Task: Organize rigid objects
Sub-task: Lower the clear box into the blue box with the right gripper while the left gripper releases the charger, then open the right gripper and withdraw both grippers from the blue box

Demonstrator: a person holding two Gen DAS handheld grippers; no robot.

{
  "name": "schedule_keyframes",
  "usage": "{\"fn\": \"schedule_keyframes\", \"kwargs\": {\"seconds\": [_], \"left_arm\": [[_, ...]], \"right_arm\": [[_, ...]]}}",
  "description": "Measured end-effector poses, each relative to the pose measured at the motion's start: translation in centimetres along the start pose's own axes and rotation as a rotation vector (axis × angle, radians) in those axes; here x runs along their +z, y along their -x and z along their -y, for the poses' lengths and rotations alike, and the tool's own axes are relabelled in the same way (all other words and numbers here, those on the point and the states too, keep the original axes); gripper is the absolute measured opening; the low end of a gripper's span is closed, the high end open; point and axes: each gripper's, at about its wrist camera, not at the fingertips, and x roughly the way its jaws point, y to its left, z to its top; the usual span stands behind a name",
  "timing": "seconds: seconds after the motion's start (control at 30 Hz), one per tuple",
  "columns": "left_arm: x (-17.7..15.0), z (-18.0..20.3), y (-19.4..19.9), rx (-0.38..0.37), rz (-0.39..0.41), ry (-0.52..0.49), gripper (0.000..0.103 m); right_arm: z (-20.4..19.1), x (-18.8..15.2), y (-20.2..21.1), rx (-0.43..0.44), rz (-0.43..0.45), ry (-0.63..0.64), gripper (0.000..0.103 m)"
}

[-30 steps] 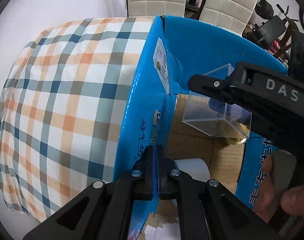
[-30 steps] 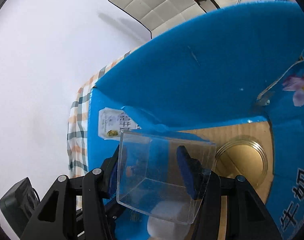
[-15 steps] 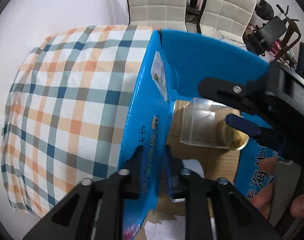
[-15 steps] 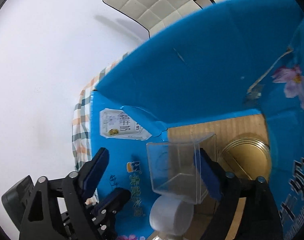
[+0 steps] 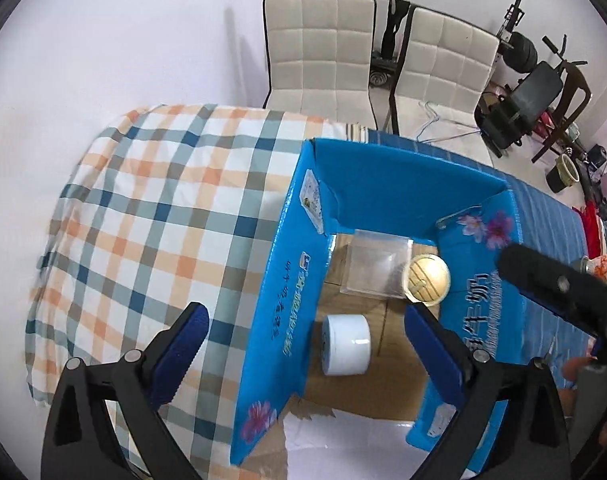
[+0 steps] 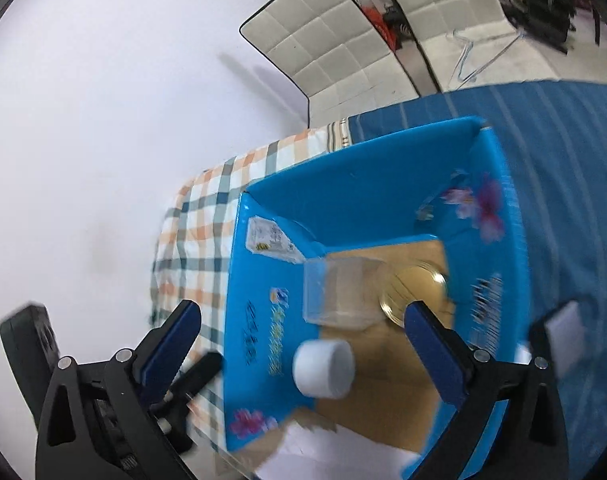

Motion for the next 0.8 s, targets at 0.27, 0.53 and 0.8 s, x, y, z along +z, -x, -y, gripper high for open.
{"fn": "schedule_keyframes", "kwargs": {"seconds": [0.27, 0.53, 0.8], "left_arm": [[-2.0, 5.7, 3.5, -0.052, 0.044, -0.072, 0.101], [-4.4, 16.4, 3.1, -0.130, 0.008, -0.245, 0.101], [-5.3, 25.8, -2.0, -0.119, -0.093, -0.300, 0.101]], "right_arm": [[3.4, -3.1, 11.9, -0.042, 0.168, 0.048, 0.103], [11.0, -5.6, 20.0, -0.268, 0.237, 0.049, 0.103], [23.4, -7.2, 20.8, -0.375, 0.116, -0.179, 0.100]]}}
